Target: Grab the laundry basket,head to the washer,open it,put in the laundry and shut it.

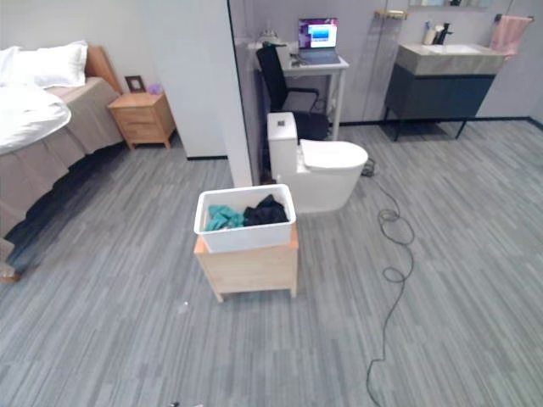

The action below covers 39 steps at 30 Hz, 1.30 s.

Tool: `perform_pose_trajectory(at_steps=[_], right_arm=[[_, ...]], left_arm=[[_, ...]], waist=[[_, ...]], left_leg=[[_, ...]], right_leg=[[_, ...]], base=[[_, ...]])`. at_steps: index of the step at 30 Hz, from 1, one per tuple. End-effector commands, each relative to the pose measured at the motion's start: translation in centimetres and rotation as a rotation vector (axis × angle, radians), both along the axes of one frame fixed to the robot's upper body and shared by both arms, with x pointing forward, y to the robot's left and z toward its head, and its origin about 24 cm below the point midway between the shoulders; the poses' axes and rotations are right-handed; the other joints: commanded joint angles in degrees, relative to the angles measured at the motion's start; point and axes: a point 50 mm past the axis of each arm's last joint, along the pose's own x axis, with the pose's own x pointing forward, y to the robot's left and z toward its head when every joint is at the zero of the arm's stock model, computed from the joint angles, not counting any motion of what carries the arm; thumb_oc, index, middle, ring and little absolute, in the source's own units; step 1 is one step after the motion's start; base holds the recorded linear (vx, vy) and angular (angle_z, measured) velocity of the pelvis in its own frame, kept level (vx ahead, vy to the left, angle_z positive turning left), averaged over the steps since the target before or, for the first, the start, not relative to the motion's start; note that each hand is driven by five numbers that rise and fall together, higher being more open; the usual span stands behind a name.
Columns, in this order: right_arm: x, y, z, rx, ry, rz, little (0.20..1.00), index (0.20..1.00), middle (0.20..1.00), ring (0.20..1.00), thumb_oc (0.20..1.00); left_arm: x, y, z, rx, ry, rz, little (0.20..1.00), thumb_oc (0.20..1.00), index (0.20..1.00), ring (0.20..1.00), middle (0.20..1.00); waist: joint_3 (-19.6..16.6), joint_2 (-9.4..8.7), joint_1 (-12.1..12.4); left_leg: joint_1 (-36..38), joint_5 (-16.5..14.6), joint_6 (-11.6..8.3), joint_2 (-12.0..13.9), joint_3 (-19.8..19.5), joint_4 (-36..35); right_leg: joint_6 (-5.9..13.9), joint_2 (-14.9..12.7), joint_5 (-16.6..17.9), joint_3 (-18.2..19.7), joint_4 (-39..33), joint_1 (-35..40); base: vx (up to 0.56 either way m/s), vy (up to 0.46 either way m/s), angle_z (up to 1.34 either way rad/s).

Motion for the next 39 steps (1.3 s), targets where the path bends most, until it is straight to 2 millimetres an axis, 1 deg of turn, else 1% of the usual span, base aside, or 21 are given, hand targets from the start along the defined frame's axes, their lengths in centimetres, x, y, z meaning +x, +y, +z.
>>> perform_pose_trajectory(at_steps=[1,4,7,8,10,11,13,14,16,20,22,23,25,27,28,30,31,32,34,37,39], right_arm=[[1.4,-0.3,0.1,-0.009,-0.036,-0.031,1.000,1.000,1.000,1.000,1.000],[1.5,-0.4,0.2,-0.007,-0.051,-0.058,1.000,1.000,1.000,1.000,1.000],[1.8,-0.8,0.3,-0.008,-0.065,-0.077,1.000,1.000,1.000,1.000,1.000],[1.8,-0.8,0.3,-0.008,-0.065,-0.077,1.000,1.000,1.000,1.000,1.000],[2.1,-1.5,0.6,-0.029,-0.073,-0.091,1.000,1.000,1.000,1.000,1.000],[1.7,-2.0,0.6,-0.043,-0.051,-0.115,1.000,1.000,1.000,1.000,1.000],[1.8,-2.2,0.7,-0.041,-0.053,-0.121,1.000,1.000,1.000,1.000,1.000],[1.8,-2.3,0.7,-0.039,-0.056,-0.125,1.000,1.000,1.000,1.000,1.000],[2.0,-2.2,0.7,-0.043,-0.061,-0.117,1.000,1.000,1.000,1.000,1.000],[1.8,-2.0,0.6,-0.061,-0.045,-0.088,1.000,1.000,1.000,1.000,1.000],[2.7,-1.8,0.7,-0.045,-0.076,-0.099,1.000,1.000,1.000,1.000,1.000],[2.7,-1.8,0.7,-0.045,-0.076,-0.099,1.000,1.000,1.000,1.000,1.000],[4.2,-1.7,1.0,-0.037,-0.122,-0.061,1.000,1.000,1.000,1.000,1.000],[5.9,-1.4,1.4,-0.035,-0.183,-0.019,1.000,1.000,1.000,1.000,1.000],[7.5,-1.3,1.9,-0.041,-0.245,0.009,1.000,1.000,1.000,1.000,1.000],[8.4,-1.4,2.4,-0.049,-0.284,0.014,1.000,1.000,1.000,1.000,1.000],[8.4,-2.5,2.8,-0.087,-0.316,-0.039,1.000,1.000,1.000,1.000,1.000],[8.3,-3.0,3.0,-0.101,-0.329,-0.067,1.000,1.000,1.000,1.000,1.000],[7.6,-3.8,3.1,-0.124,-0.325,-0.093,1.000,1.000,1.000,1.000,1.000],[5.3,-4.7,3.0,-0.148,-0.301,-0.122,1.000,1.000,1.000,1.000,1.000],[5.9,-5.7,3.8,-0.179,-0.345,-0.126,1.000,1.000,1.000,1.000,1.000]], left_arm=[[2.5,0.7,0.5,0.037,-0.064,-0.011,1.000,1.000,1.000,1.000,1.000],[2.8,0.9,0.7,0.036,-0.078,-0.008,1.000,1.000,1.000,1.000,1.000],[3.6,1.3,1.0,0.035,-0.112,0.016,1.000,1.000,1.000,1.000,1.000],[3.6,1.3,1.0,0.035,-0.112,0.016,1.000,1.000,1.000,1.000,1.000],[4.3,1.2,1.2,0.031,-0.136,0.034,1.000,1.000,1.000,1.000,1.000],[4.3,1.4,1.2,0.029,-0.139,0.059,1.000,1.000,1.000,1.000,1.000],[4.2,1.4,1.2,0.023,-0.140,0.068,1.000,1.000,1.000,1.000,1.000],[3.6,1.5,1.0,0.018,-0.125,0.083,1.000,1.000,1.000,1.000,1.000],[3.1,1.5,0.9,0.023,-0.098,0.079,1.000,1.000,1.000,1.000,1.000],[2.0,2.4,0.8,0.055,-0.056,0.084,1.000,1.000,1.000,1.000,1.000],[3.1,3.0,1.2,0.062,-0.087,0.080,1.000,1.000,1.000,1.000,1.000],[3.1,3.0,1.1,0.062,-0.087,0.080,1.000,1.000,1.000,1.000,1.000],[5.0,3.4,1.9,0.068,-0.154,0.068,1.000,1.000,1.000,1.000,1.000],[6.6,3.6,2.5,0.069,-0.219,0.062,1.000,1.000,1.000,1.000,1.000],[7.9,3.7,3.2,0.078,-0.272,0.053,1.000,1.000,1.000,1.000,1.000],[9.3,3.6,3.8,0.079,-0.327,0.055,1.000,1.000,1.000,1.000,1.000],[10.4,3.1,4.5,0.076,-0.389,0.059,1.000,1.000,1.000,1.000,1.000],[11.1,3.0,4.9,0.077,-0.424,0.055,1.000,1.000,1.000,1.000,1.000],[12.3,2.5,5.7,0.056,-0.490,0.049,1.000,1.000,1.000,1.000,1.000],[12.7,1.9,6.6,0.026,-0.562,0.025,1.000,1.000,1.000,1.000,1.000],[13.8,1.5,7.8,0.015,-0.640,0.041,1.000,1.000,1.000,1.000,1.000]], waist=[[-0.40,-1.88,-0.05],[0.79,-1.77,-0.07],[4.49,-2.60,0.06],[4.45,-2.59,0.02],[7.27,-3.21,0.21],[7.09,-3.28,1.40],[6.83,-3.36,2.33],[6.04,-2.73,3.94],[5.90,-2.81,5.05],[4.01,-4.40,5.69],[3.58,-6.77,6.48],[3.43,-6.64,6.58],[5.28,-7.63,5.17],[7.29,-6.31,4.31],[9.90,-5.02,3.12],[11.79,-4.79,1.60],[12.49,-5.40,0.00],[12.66,-5.72,-0.93],[13.01,-5.90,-1.86],[11.69,-7.14,-2.83],[13.90,-7.44,-1.56]], left_leg=[[-2.82,1.01,-2.40,2.12,-1.79,0.14],[-3.02,2.51,-3.46,4.29,-1.90,0.79],[-11.40,3.48,-4.37,5.21,-3.71,15.19],[-11.48,3.45,-4.37,5.21,-3.77,15.25],[-20.13,7.98,-2.66,4.32,-2.59,29.64],[-25.21,6.43,-1.04,3.99,3.55,25.58],[-25.41,5.98,-0.68,2.93,4.19,21.66],[-26.23,8.71,-1.20,1.43,3.17,12.47],[-28.02,10.32,-1.94,1.15,1.52,6.62],[-29.97,12.78,-1.18,1.27,4.03,9.73],[-31.33,8.42,1.22,-0.35,5.00,15.45],[-31.48,8.50,1.22,-0.19,5.01,15.39],[-28.77,3.68,4.80,-3.11,4.97,15.58],[-26.55,2.00,6.76,-2.91,4.69,14.85],[-22.22,1.07,7.14,-2.07,4.21,13.31],[-19.15,-0.17,6.37,-2.14,3.34,12.73],[-14.44,-2.28,4.16,-2.62,2.82,10.76],[-12.84,-2.96,3.32,-2.83,2.34,9.73],[-10.63,-4.43,2.63,-2.88,1.36,9.39],[-11.02,-7.38,1.55,-3.41,0.19,17.68],[-21.11,-3.37,0.47,-1.61,-3.86,35.79]], right_leg=[[2.20,-2.07,-5.52,3.25,0.48,-0.19],[0.81,-0.15,-6.52,4.23,0.48,0.24],[-1.64,1.42,-6.73,4.27,0.77,0.86],[-1.64,1.43,-6.73,4.23,0.78,0.82],[-3.02,1.63,-7.13,2.64,0.76,1.73],[-3.02,1.89,-8.93,2.08,0.48,2.57],[-2.64,1.85,-9.69,2.53,0.48,3.11],[-2.05,2.73,-11.07,3.21,0.48,3.81],[-1.46,2.77,-13.12,3.69,0.48,5.64],[-0.50,0.58,-15.15,4.68,0.85,10.03],[0.71,-1.94,-14.88,4.86,10.50,7.38],[0.69,-1.81,-14.75,4.98,10.46,7.17],[3.49,-4.03,-2.87,6.16,29.32,-2.05],[3.78,-4.61,1.13,6.53,38.97,-8.78],[2.62,-6.26,0.14,3.05,43.38,-15.40],[1.26,-5.58,-4.47,0.25,35.92,-18.92],[1.77,-4.86,-3.87,-1.17,18.01,-19.34],[2.93,-5.11,-1.16,-0.32,12.49,-20.58],[4.21,-5.23,1.24,1.79,9.14,-21.57],[1.78,-3.98,0.27,2.94,9.86,-18.01],[-1.61,-1.84,-2.51,1.95,10.28,-15.48]], base=[[0.02,-0.060,0.00],[0.00,-0.118,0.01],[-0.07,-0.181,0.08],[-0.07,-0.122,0.30],[0.07,-0.145,0.16],[0.22,-0.090,0.14],[0.29,0.095,0.21],[0.29,0.132,-0.09],[0.34,0.123,-0.45],[0.54,0.228,-0.56],[0.38,0.183,-0.18],[0.44,0.257,0.01],[0.34,0.254,0.29],[0.27,0.208,0.20],[0.40,0.153,0.11],[0.53,-0.077,0.06],[0.65,-0.287,0.41],[0.66,-0.306,0.86],[0.38,-0.221,1.23],[0.33,-0.312,1.50],[-0.01,-0.229,0.71]])
